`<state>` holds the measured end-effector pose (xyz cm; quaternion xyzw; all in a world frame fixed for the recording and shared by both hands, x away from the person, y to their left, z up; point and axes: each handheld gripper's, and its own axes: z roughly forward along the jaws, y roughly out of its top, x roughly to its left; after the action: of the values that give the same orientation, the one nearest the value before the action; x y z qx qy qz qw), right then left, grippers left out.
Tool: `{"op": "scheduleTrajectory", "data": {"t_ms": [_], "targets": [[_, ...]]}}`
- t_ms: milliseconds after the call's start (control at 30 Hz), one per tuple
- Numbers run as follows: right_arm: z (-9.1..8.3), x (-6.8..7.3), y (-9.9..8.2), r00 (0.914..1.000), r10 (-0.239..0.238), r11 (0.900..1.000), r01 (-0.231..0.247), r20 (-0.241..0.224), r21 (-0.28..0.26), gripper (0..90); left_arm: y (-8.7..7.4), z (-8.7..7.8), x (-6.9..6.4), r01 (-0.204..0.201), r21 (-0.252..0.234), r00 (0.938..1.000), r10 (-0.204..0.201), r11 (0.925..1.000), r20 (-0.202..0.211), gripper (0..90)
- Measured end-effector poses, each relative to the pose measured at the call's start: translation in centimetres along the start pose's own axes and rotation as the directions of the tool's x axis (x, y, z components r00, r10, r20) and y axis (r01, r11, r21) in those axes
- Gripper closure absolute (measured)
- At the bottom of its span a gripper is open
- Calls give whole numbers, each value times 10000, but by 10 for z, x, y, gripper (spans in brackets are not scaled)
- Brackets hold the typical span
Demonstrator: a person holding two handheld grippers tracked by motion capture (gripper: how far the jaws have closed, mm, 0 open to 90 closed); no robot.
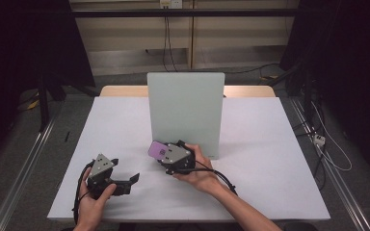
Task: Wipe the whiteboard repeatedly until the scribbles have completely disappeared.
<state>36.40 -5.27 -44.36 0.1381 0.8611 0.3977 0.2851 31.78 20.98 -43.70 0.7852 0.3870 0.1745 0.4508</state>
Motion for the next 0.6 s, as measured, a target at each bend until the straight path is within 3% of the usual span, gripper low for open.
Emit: {"op": "scheduleTrajectory", "data": {"t_ms": [67, 267, 433, 600], "targets": [[-3, -6, -2, 9981, 560, 9983, -563, -246, -116, 414, 0, 0, 1, 19, -6, 10000, -19, 10000, -19, 53], [-22, -21, -4, 9925, 1199, 9921, -1207, -221, -356, 414, 0, 1, 1, 73, -44, 10000, -73, 10000, 2, 53], [-31, -23, -11, 9911, 1313, 9905, -1321, -233, -388, 414, 1, 1, 0, 28, -35, 10000, -28, 10000, -2, 53], [-43, -27, -20, 9893, 1457, 9886, -1450, 127, -405, 414, 0, 0, 0, 9, -17, 10000, -9, 10000, -36, 53]]}}
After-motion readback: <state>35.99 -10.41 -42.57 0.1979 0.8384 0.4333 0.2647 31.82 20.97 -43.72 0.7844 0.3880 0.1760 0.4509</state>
